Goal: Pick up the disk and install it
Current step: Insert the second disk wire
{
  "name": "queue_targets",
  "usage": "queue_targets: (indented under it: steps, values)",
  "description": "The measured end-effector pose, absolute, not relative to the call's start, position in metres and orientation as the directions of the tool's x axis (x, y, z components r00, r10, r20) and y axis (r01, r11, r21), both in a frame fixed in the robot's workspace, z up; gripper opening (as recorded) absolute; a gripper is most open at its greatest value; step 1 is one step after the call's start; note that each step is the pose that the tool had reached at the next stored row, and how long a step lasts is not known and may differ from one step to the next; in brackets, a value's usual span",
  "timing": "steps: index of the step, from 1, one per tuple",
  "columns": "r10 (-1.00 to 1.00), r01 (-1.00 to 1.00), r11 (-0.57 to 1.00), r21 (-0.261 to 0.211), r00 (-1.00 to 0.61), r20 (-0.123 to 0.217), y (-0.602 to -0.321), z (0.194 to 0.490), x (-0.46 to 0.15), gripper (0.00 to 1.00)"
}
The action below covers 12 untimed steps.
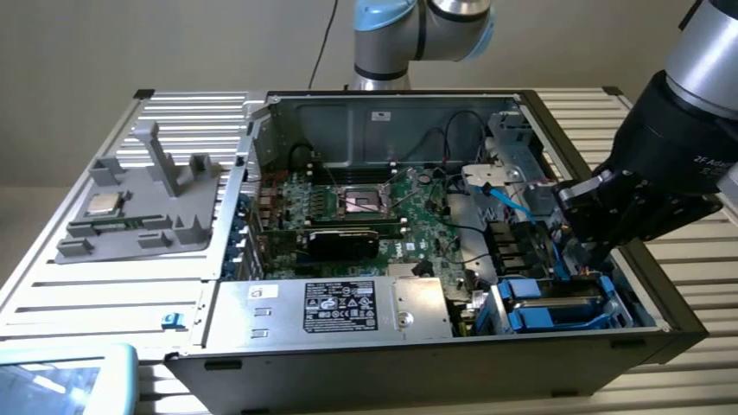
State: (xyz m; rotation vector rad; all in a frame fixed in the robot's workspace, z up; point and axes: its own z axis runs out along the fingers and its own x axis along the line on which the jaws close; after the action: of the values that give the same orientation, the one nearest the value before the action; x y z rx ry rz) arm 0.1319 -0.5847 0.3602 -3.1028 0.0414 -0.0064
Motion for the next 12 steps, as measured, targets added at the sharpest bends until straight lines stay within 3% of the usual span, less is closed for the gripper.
queue_targets:
  steps: [12]
  values:
    - [0.003,0.004,-0.999,-0.043,1.000,0.004,-0.591,0.345,0.131,0.11]
